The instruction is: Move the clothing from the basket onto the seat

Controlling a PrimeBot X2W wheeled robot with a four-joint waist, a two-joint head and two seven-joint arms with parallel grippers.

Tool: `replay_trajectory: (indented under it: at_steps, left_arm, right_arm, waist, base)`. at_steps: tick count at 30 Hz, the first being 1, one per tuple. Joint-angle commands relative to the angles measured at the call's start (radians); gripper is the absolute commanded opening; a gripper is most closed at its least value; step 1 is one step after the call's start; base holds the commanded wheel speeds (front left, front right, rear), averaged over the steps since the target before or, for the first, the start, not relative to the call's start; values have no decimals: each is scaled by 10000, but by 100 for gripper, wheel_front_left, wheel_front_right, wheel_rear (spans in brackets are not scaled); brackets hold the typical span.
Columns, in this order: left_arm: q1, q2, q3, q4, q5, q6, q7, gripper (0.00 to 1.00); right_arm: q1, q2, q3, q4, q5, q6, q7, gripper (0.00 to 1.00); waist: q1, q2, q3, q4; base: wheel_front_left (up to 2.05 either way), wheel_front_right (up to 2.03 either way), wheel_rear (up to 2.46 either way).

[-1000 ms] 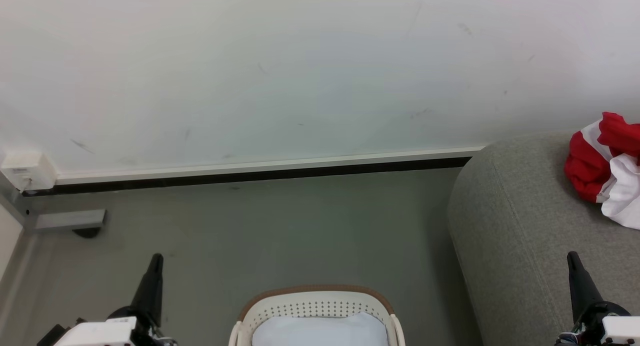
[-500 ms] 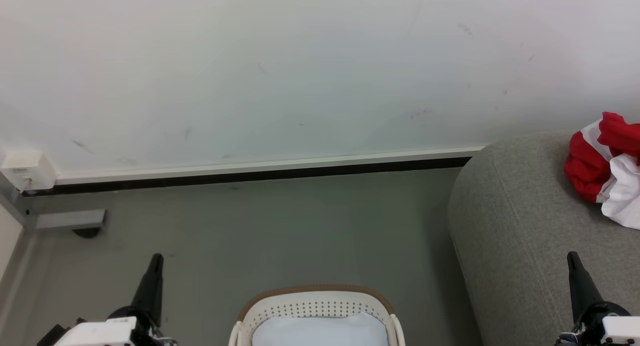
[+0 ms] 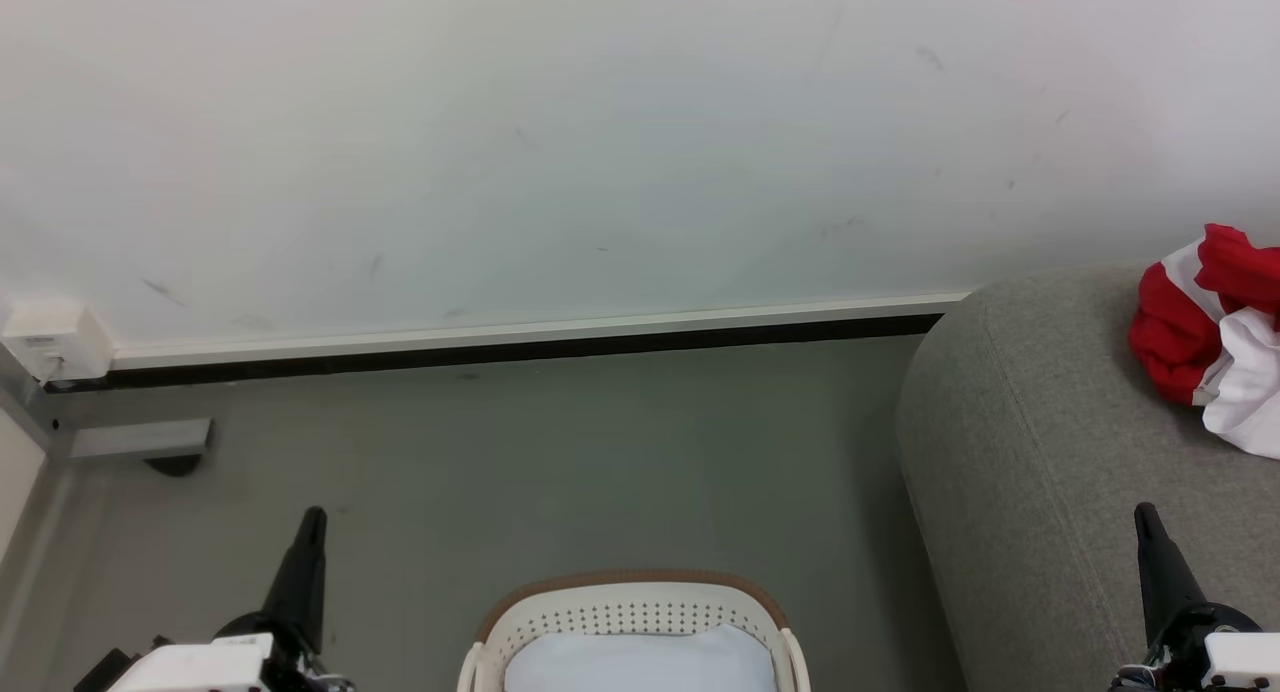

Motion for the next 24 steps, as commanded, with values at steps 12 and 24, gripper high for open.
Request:
replay_trajectory:
  at_steps: [12,24]
  left_arm:
    - [-86,71,8,-30,-138,-44,38,0]
    - [-86,71,9,-30,-138,-44,38,0]
  right_arm:
    - [-112,-64,-39,-51,8,-25,34,0]
    - [-112,-64,-40,-51,8,-25,34,0]
  waist:
    - [0,-1,0,0]
    - [0,-1,0,0]
  base:
    - [0,0,0]
    - [0,0,0]
